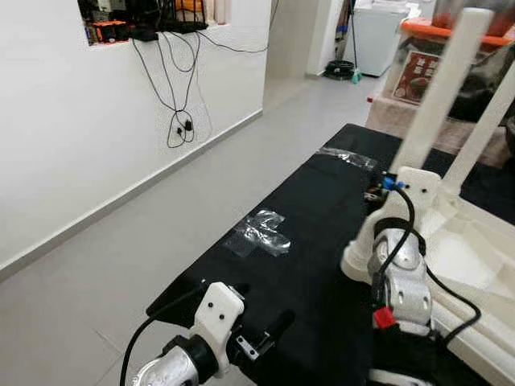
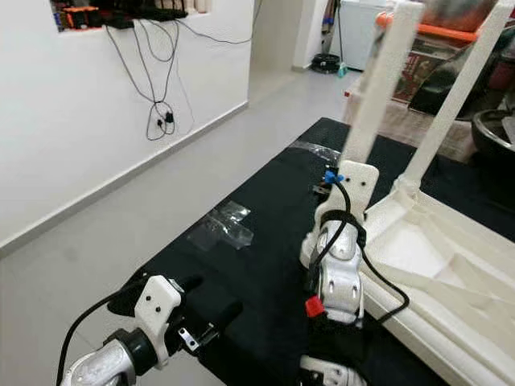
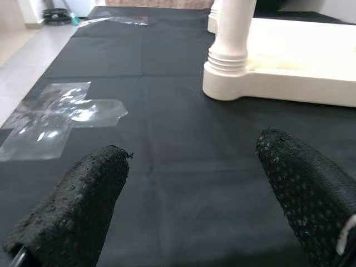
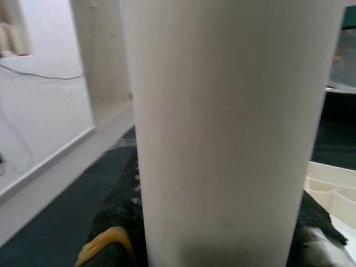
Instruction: Building children table
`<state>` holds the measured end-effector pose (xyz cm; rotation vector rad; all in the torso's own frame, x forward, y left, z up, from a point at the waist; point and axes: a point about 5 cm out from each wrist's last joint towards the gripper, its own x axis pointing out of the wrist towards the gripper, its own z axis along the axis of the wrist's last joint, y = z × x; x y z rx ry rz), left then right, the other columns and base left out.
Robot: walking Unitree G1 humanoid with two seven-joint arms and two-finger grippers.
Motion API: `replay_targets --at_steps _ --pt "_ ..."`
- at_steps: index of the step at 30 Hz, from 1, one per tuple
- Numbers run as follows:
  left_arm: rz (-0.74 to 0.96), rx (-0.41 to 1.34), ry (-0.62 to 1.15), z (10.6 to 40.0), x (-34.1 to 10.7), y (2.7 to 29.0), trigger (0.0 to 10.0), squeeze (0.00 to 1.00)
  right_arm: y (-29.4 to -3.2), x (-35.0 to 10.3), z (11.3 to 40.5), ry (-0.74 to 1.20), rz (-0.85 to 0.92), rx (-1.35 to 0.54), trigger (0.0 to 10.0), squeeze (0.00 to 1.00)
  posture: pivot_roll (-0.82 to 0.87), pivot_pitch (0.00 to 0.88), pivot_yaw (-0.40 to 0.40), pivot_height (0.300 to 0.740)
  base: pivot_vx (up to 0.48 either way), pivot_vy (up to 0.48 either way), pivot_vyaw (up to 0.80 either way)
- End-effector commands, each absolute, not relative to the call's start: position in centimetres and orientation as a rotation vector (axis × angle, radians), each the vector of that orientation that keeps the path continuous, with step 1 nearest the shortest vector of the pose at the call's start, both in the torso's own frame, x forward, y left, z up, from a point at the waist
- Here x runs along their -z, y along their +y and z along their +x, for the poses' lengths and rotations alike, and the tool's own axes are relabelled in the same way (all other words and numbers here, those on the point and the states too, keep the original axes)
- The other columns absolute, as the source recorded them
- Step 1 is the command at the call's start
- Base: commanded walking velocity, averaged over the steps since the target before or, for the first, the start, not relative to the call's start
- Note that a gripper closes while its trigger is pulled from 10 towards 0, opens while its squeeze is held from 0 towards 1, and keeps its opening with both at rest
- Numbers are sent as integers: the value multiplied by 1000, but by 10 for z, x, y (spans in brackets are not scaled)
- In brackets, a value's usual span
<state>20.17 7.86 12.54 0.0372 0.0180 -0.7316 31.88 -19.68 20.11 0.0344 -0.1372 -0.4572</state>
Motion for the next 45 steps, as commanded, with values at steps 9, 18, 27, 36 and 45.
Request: replay_targets --at_steps 9,18,27,36,45 --pt "35 731 46 202 -121 79 10000 0 -172 -203 336 -177 88 242 10000 0 96 46 -63 740 0 0 0" --pt "33 726 46 203 -121 79 10000 0 -179 -210 350 -139 362 -459 10000 0 95 44 -64 740 0 0 0" --pt "35 721 43 204 -121 79 10000 0 -169 -208 326 -88 304 -1143 10000 0 108 47 -69 740 0 0 0" --pt "39 721 43 203 -121 79 10000 0 -148 -203 345 -35 161 -1202 0 0 119 44 -69 740 0 0 0" --pt "41 729 49 202 -119 79 10000 0 -161 -204 358 -131 160 -778 0 0 105 23 -57 740 0 0 0"
